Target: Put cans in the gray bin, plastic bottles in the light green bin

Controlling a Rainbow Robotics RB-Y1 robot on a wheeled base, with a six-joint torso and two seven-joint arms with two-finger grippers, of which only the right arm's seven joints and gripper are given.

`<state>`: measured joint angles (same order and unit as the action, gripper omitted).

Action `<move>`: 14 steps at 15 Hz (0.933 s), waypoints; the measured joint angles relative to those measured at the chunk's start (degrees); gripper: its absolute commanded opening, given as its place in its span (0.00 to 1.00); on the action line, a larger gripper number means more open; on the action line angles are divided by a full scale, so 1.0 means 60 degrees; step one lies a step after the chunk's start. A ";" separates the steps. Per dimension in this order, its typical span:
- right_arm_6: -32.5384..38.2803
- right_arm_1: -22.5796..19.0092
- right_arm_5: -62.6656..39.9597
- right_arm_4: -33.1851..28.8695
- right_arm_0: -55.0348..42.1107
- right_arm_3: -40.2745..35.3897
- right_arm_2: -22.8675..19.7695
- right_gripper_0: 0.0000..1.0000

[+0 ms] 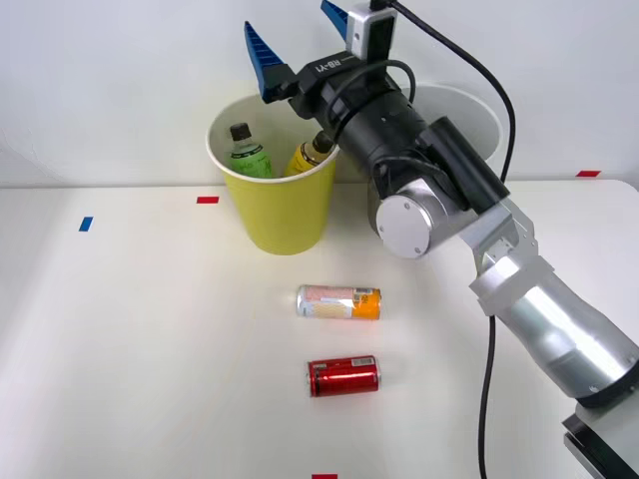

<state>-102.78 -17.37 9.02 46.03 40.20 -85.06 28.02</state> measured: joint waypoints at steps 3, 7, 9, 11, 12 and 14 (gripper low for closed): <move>-0.0058 -0.0352 -0.0005 -0.0063 -0.1358 -0.1542 -0.0195 1.00; -0.0242 -0.0639 0.0002 -0.0257 -0.3534 -0.3496 -0.0612 1.00; -0.0304 -0.0819 0.0052 -0.0301 -0.4668 -0.4299 -0.0826 1.00; -0.0360 -0.0995 0.0102 -0.0342 -0.5930 -0.5048 -0.1093 1.00; -0.0388 -0.1065 0.0143 -0.0374 -0.6634 -0.5422 -0.1233 1.00; -0.0434 -0.1149 0.0406 -0.0516 -0.8018 -0.5995 -0.1530 1.00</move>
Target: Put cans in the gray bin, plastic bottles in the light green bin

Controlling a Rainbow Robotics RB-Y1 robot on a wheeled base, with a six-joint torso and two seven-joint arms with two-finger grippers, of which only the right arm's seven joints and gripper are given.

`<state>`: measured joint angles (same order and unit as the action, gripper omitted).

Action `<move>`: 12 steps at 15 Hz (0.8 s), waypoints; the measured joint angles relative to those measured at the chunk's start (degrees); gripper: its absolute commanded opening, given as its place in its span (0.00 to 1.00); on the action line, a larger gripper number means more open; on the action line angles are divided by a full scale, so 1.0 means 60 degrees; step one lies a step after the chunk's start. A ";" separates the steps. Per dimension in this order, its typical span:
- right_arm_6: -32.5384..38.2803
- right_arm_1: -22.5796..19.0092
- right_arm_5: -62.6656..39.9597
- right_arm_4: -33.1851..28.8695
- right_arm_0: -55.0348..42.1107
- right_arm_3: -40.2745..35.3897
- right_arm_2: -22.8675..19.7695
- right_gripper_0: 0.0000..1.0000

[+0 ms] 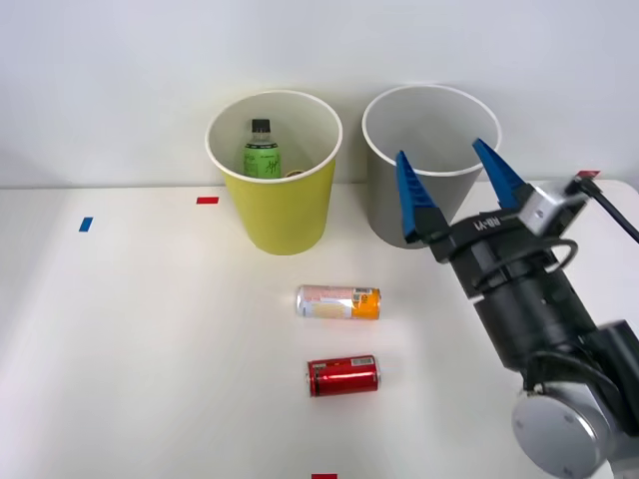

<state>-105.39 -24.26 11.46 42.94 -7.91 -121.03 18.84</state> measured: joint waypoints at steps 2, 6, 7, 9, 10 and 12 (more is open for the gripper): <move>-0.0022 0.0011 0.0527 -0.0260 -0.1070 -0.0232 -0.0249 1.00; -0.0038 0.0178 0.1115 -0.0572 -0.2524 -0.0290 -0.0658 1.00; -0.0040 0.0285 0.1146 -0.0677 -0.2781 -0.0285 -0.0736 1.00; -0.0042 0.0599 0.1162 -0.0786 -0.3301 -0.0281 -0.0816 1.00; -0.0045 0.0781 0.1166 -0.0798 -0.3547 -0.0282 -0.0828 1.00; -0.0054 0.1230 0.1141 -0.0893 -0.4070 -0.0285 -0.0865 1.00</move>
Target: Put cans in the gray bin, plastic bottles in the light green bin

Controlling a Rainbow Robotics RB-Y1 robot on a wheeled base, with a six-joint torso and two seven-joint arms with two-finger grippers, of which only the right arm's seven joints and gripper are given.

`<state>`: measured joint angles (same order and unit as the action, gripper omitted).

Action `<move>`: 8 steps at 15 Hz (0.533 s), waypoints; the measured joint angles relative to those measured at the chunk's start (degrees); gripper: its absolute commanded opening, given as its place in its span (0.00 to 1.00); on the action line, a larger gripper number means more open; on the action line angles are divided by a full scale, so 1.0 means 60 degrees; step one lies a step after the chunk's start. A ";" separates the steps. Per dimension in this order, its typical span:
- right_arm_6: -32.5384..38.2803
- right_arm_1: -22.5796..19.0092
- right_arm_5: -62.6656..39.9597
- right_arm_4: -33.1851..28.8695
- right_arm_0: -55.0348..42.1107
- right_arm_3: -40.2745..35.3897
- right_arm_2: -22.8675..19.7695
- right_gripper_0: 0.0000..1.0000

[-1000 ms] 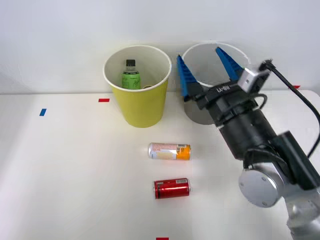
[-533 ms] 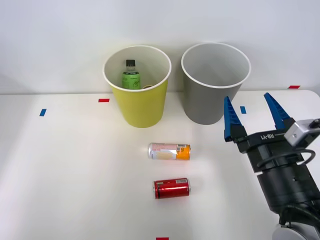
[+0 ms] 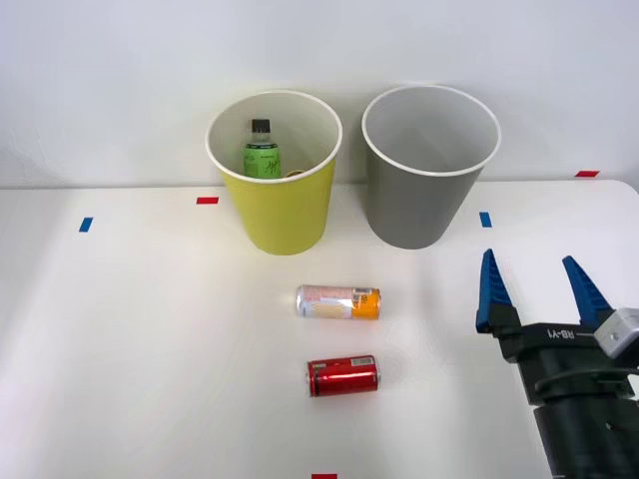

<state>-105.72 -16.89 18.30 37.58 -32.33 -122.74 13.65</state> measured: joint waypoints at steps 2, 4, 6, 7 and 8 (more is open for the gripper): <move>0.0001 0.0150 -0.0108 -0.0189 -0.0397 0.0003 -0.0105 1.00; 0.0001 0.0118 -0.0140 -0.0292 -0.0774 0.0004 -0.0145 1.00; 0.0006 0.0129 -0.0144 -0.0314 -0.1055 0.0029 -0.0144 1.00; 0.0006 0.0200 -0.0145 -0.0331 -0.1124 0.0155 -0.0182 1.00; 0.0016 0.0338 -0.0148 -0.0414 -0.1121 0.0388 -0.0272 1.00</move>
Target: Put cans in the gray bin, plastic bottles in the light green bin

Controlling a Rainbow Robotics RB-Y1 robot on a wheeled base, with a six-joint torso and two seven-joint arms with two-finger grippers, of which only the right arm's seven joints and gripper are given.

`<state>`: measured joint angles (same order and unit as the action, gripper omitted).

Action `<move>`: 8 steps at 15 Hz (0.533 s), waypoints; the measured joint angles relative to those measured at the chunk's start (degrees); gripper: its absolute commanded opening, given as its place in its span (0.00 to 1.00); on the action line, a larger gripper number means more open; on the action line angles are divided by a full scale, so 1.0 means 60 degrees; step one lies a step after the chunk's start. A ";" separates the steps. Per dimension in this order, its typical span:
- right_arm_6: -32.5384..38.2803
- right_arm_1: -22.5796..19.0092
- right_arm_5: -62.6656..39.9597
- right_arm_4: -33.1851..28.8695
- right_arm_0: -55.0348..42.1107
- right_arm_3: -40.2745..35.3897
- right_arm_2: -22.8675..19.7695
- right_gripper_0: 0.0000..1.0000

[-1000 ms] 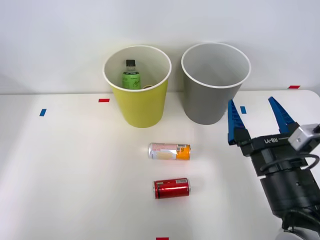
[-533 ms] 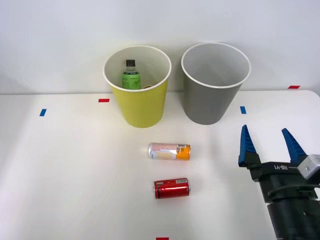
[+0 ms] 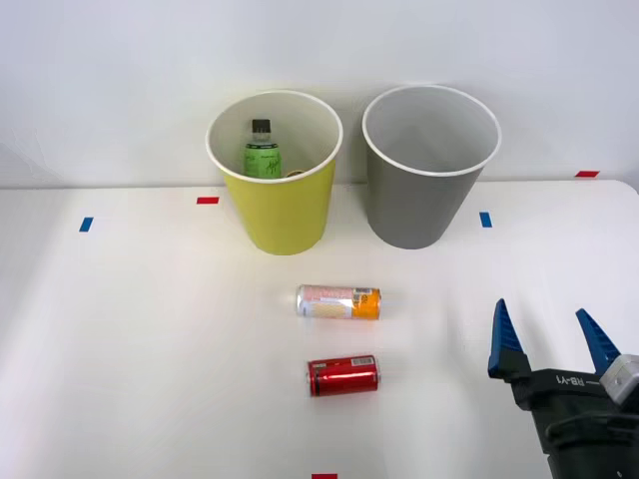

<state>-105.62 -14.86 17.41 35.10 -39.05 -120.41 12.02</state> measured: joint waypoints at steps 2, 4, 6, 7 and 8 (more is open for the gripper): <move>0.0182 0.0310 0.0000 -0.0714 0.0149 0.0348 -0.0223 1.00; 0.1502 0.0635 0.0000 -0.2168 0.0307 0.0700 -0.0527 1.00; 0.3583 0.1071 0.0000 -0.4270 0.0376 0.0930 -0.0878 1.00; 0.4515 0.1309 0.0000 -0.5155 0.0381 0.1015 -0.1049 1.00; 0.5253 0.1488 0.0000 -0.5784 0.0364 0.1070 -0.1171 1.00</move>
<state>-74.10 -5.93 17.42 0.40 -36.87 -113.99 4.99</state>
